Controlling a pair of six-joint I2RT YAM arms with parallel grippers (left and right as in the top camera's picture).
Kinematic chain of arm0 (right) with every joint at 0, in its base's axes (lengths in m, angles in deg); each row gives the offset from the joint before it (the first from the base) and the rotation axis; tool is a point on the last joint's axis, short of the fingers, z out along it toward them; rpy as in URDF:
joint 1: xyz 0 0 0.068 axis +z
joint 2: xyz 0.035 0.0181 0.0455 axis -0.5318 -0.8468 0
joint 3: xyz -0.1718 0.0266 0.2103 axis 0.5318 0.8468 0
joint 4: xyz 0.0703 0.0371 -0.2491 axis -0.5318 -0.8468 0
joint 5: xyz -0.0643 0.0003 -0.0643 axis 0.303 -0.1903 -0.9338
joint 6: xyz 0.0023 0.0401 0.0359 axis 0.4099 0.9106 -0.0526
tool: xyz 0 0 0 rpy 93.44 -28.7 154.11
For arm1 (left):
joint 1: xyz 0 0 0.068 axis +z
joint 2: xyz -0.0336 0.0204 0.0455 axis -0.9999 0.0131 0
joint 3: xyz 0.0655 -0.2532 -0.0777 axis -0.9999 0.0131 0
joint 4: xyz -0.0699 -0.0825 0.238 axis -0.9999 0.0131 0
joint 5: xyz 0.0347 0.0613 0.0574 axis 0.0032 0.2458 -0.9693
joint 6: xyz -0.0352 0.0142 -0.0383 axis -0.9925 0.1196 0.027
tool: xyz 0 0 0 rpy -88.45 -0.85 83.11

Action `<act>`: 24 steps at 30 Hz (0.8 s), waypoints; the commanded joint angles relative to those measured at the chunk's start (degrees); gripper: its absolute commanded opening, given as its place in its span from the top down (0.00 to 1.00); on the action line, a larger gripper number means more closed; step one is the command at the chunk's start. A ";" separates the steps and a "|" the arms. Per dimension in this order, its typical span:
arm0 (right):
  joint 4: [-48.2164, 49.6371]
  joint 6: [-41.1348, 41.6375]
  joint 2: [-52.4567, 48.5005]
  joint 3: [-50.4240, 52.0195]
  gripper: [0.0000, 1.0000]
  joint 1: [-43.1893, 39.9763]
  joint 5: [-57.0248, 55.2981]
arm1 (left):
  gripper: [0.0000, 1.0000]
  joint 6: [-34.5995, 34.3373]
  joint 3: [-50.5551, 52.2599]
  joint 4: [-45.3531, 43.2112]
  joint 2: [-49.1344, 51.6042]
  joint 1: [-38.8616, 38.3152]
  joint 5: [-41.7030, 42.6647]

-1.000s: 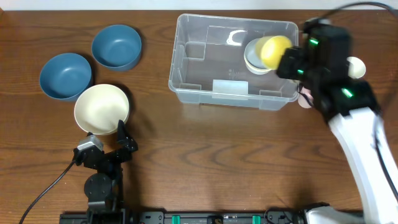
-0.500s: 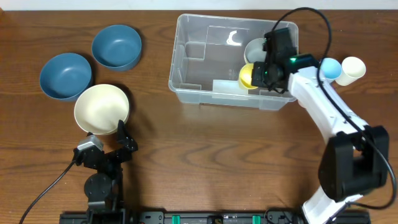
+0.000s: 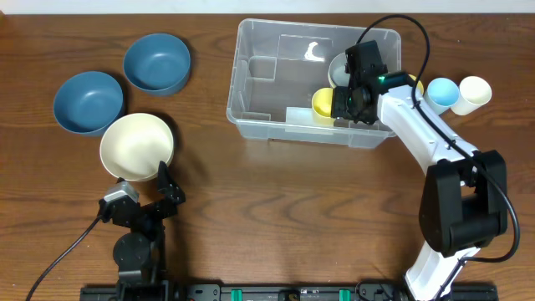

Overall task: Pack container
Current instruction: 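Carry the yellow cup into the bin and release it, then grasp the pink cup with the right gripper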

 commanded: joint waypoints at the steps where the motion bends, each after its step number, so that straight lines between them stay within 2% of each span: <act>1: -2.71 -0.94 0.59 -5.07 0.45 0.39 0.04 | 0.02 0.50 1.33 1.90 -0.35 0.31 -0.68; 4: -8.41 -1.31 1.84 -11.39 0.44 0.66 0.15 | 0.02 0.50 1.33 1.90 -0.35 0.31 -0.68; 9: -20.20 -0.59 6.56 -23.71 0.35 0.33 -0.09 | 0.02 0.50 1.33 1.90 -0.35 0.31 -0.68; 12: -26.51 0.68 9.79 -27.43 0.33 -1.42 -1.40 | 0.02 0.50 1.33 1.90 -0.35 0.31 -0.68; 16: -35.65 5.42 13.18 -27.58 0.34 -6.32 -6.54 | 0.02 0.50 1.33 1.90 -0.35 0.31 -0.68; 20: -43.08 6.45 13.38 -26.60 0.33 -12.59 -8.74 | 0.02 0.50 1.33 1.90 -0.35 0.31 -0.68; 24: -43.56 6.47 13.38 -20.48 0.34 -18.75 -9.11 | 0.02 0.50 1.33 1.90 -0.35 0.31 -0.68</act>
